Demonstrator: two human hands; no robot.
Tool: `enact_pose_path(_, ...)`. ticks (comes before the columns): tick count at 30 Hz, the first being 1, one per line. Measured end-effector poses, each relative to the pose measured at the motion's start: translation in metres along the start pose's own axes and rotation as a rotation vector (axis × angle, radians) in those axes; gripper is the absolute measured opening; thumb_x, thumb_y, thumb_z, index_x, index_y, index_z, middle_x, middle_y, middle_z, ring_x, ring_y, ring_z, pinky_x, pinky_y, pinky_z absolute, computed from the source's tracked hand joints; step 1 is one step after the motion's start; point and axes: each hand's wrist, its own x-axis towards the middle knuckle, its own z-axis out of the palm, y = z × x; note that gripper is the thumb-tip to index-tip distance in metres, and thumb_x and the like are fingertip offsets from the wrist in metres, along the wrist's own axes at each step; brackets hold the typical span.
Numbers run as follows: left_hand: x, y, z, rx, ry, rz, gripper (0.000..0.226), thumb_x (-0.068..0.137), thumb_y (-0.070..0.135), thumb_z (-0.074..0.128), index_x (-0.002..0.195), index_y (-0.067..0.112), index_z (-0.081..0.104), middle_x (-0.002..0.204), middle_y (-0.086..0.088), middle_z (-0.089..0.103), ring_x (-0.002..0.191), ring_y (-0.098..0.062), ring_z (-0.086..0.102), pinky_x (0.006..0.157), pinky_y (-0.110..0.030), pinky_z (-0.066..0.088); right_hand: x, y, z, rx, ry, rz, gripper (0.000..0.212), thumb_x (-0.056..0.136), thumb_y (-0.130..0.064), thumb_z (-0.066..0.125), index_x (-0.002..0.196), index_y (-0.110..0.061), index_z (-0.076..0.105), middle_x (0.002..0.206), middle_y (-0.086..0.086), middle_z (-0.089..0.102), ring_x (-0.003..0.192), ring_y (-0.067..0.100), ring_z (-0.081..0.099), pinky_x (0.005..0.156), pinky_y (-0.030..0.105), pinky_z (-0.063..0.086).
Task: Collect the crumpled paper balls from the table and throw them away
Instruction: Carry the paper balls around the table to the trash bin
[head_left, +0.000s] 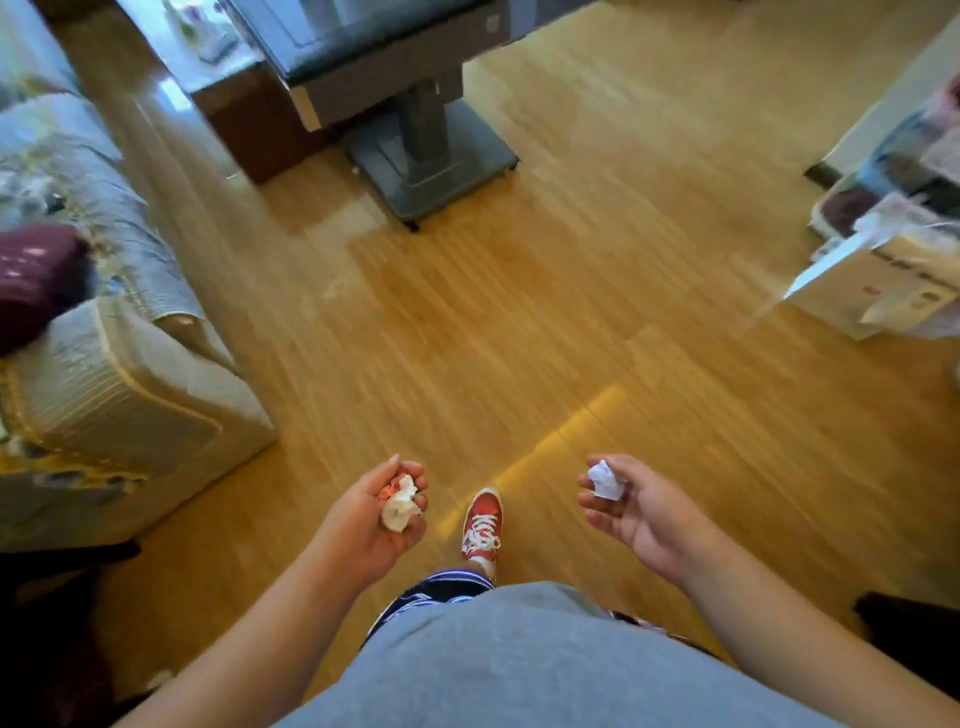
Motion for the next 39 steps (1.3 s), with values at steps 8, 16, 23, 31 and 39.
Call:
enact_pose_path(8,0.093,0.068,0.163,0.341,-0.227,-0.166,0.028,0.091,0.031,0.05,0.075,0.013,0.065,0.065,-0.001,0.062,0.049,-0.011,0.057,0.039,-0.019,0.045,-0.007,-0.05,-0.067,0.388,0.292,-0.094,0.019,0.098,-0.017,0.044,0.095,-0.009,0.061,0.085,0.015,0.063,0.049,0.015,0.066,0.044,0.023,0.054)
enact_pose_path(16,0.157,0.017,0.346,0.62,-0.376,-0.311,0.028,0.092,0.03,0.05,0.076,0.012,0.065,0.065,-0.001,0.063,0.049,-0.012,0.056,0.039,-0.019,0.044,-0.019,-0.063,-0.157,0.695,0.552,-0.12,0.018,0.098,-0.016,0.044,0.098,-0.008,0.06,0.086,0.015,0.063,0.067,0.024,0.059,0.052,0.03,0.052)
enact_pose_path(23,0.19,-0.039,0.475,0.707,-0.376,-0.373,0.027,0.085,0.03,0.055,0.069,0.013,0.069,0.066,-0.001,0.063,0.049,-0.012,0.057,0.038,-0.021,0.045,-0.009,-0.118,-0.243,0.856,0.584,-0.067,0.018,0.098,-0.017,0.047,0.105,-0.004,0.058,0.093,0.018,0.061,0.074,0.026,0.056,0.067,0.035,0.046)
enact_pose_path(31,0.221,-0.045,0.557,0.682,-0.34,-0.361,0.026,0.087,0.029,0.053,0.076,0.011,0.069,0.069,-0.003,0.064,0.051,-0.013,0.058,0.04,-0.022,0.045,0.034,-0.233,-0.318,0.786,0.508,-0.128,0.019,0.098,-0.017,0.045,0.102,-0.007,0.059,0.083,0.013,0.065,0.066,0.023,0.062,0.058,0.033,0.05)
enact_pose_path(39,0.292,-0.058,0.674,0.761,-0.32,-0.392,0.034,0.091,0.028,0.051,0.069,0.011,0.071,0.066,-0.003,0.065,0.048,-0.013,0.059,0.04,-0.02,0.045,0.074,-0.341,-0.39,0.928,0.465,-0.205,0.018,0.097,-0.016,0.049,0.09,-0.006,0.061,0.076,0.013,0.066,0.049,0.018,0.066,0.043,0.026,0.054)
